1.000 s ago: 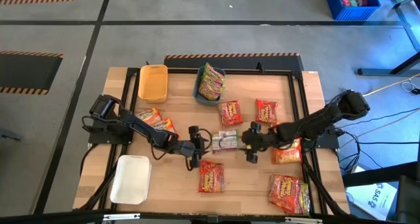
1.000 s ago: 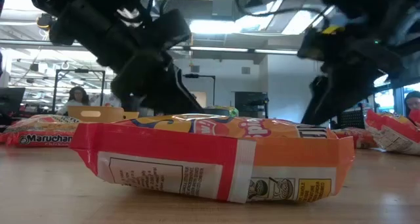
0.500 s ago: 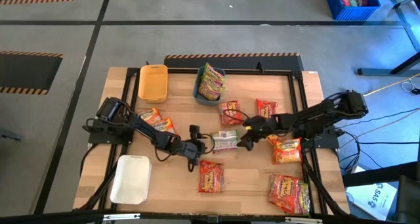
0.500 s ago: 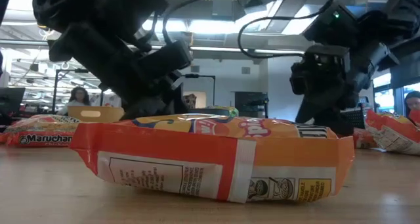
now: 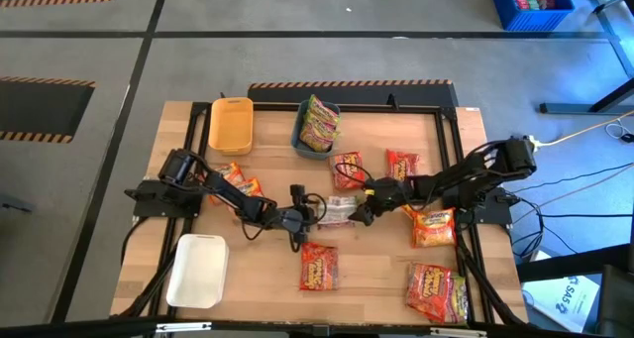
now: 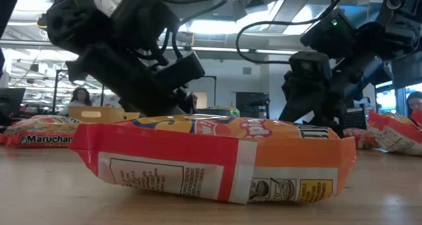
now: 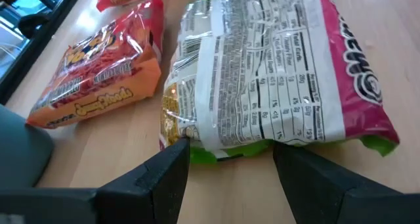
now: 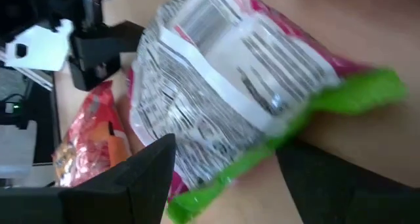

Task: Sort Maruchan noodles
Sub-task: Put the green noodle pack into the blue bin

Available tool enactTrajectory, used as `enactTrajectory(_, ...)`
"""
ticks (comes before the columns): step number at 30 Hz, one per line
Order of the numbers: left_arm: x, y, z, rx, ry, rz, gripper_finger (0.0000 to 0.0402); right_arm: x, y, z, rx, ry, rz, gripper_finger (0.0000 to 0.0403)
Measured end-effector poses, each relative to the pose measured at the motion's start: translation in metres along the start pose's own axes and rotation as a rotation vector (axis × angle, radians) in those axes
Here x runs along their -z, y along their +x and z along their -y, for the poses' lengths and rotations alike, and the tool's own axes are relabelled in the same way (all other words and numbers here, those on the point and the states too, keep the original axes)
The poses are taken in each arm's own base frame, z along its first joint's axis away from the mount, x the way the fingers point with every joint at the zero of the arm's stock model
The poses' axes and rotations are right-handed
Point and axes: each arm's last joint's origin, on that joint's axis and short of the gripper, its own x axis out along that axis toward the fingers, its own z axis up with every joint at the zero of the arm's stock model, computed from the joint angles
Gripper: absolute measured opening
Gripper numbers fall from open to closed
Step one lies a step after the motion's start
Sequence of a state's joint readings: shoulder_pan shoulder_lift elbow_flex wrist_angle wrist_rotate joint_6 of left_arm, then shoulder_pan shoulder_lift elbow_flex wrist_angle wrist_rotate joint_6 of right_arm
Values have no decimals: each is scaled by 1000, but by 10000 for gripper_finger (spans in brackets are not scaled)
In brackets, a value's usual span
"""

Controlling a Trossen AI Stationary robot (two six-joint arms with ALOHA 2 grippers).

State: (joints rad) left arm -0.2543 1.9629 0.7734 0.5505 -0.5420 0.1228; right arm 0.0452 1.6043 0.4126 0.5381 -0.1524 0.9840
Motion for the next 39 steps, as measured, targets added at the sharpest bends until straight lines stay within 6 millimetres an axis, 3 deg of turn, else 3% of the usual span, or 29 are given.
enactTrajectory(9, -3, -1, 4, 17, -41, 52, 218, -5, 0, -8, -70, -6, 61, 266)
enactTrajectory(19, -30, -3, 11, 21, -115, 133, 218, -10, -1, -15, -131, -50, 106, 265)
enactTrajectory(23, -31, -2, 10, -17, -116, 124, 218, -10, -1, -15, -134, -62, 95, 232)
enactTrajectory(32, -32, -8, 16, -87, -112, 122, 218, -10, -2, -16, -136, -138, 104, 104)
enactTrajectory(39, -41, -30, 33, -179, -65, 163, 218, -18, -14, -27, -205, -189, 145, 121)
